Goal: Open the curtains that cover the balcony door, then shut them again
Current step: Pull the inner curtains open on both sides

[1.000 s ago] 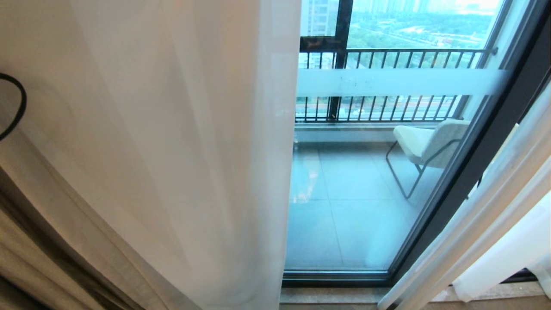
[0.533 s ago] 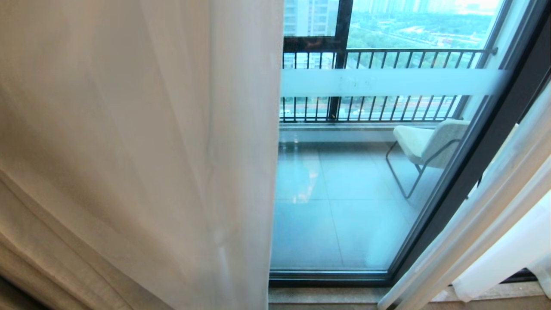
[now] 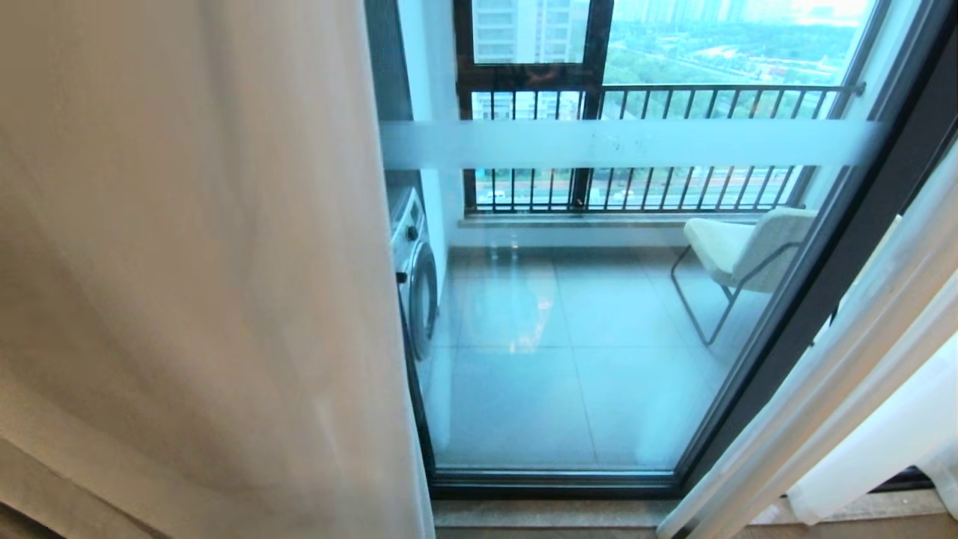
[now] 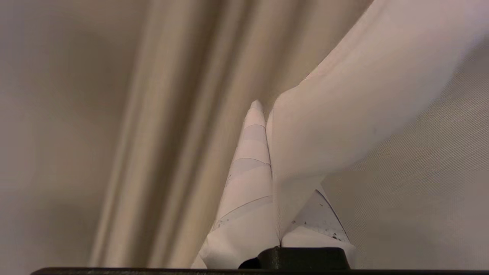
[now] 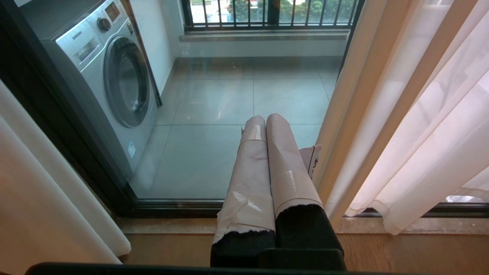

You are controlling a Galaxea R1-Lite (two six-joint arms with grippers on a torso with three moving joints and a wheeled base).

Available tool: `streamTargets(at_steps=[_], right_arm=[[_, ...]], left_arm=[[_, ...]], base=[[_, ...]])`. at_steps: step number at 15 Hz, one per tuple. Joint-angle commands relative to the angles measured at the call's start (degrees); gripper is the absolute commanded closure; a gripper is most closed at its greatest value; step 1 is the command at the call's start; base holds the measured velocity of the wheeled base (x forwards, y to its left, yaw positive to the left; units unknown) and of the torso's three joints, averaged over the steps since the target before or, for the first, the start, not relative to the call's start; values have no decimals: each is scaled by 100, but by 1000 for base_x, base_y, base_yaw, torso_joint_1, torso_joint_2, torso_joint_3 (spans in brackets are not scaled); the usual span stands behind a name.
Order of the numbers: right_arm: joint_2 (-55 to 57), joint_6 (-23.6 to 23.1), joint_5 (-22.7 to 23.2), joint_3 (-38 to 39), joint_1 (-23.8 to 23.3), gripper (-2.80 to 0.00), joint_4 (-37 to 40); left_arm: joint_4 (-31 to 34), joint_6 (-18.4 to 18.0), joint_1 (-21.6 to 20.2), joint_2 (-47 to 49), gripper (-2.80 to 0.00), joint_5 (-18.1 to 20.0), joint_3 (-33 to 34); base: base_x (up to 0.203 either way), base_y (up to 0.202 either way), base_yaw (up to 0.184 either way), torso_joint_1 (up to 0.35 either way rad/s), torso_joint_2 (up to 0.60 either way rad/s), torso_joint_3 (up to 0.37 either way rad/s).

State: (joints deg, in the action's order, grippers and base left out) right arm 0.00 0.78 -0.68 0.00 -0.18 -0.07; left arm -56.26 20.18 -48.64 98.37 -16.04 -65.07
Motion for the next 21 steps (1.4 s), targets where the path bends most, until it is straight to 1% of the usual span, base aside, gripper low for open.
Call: streamTargets(at_steps=[1, 6, 9, 13, 17, 21], right_arm=[[0, 1, -2, 0, 1, 0, -1], [0, 1, -2, 0, 1, 0, -1], [0, 1, -2, 0, 1, 0, -1], [0, 1, -2, 0, 1, 0, -1], [0, 1, -2, 0, 1, 0, -1], [0, 1, -2, 0, 1, 0, -1]], left_arm=[[-14, 74, -356, 572, 0, 11, -355], [-24, 132, -964, 1564, 0, 45, -1166], [3, 150, -1317, 2219, 0, 82, -1914], [127, 161, -1722, 2998, 0, 133, -2675], [248, 160, -2007, 3416, 0, 133, -2808], [553, 303, -2022, 3321, 0, 128, -2809]], base=[[0, 0, 0, 0, 0, 0], [0, 0, 0, 0, 0, 0], [0, 0, 0, 0, 0, 0], [0, 0, 0, 0, 0, 0], [0, 0, 0, 0, 0, 0], [0, 0, 0, 0, 0, 0]])
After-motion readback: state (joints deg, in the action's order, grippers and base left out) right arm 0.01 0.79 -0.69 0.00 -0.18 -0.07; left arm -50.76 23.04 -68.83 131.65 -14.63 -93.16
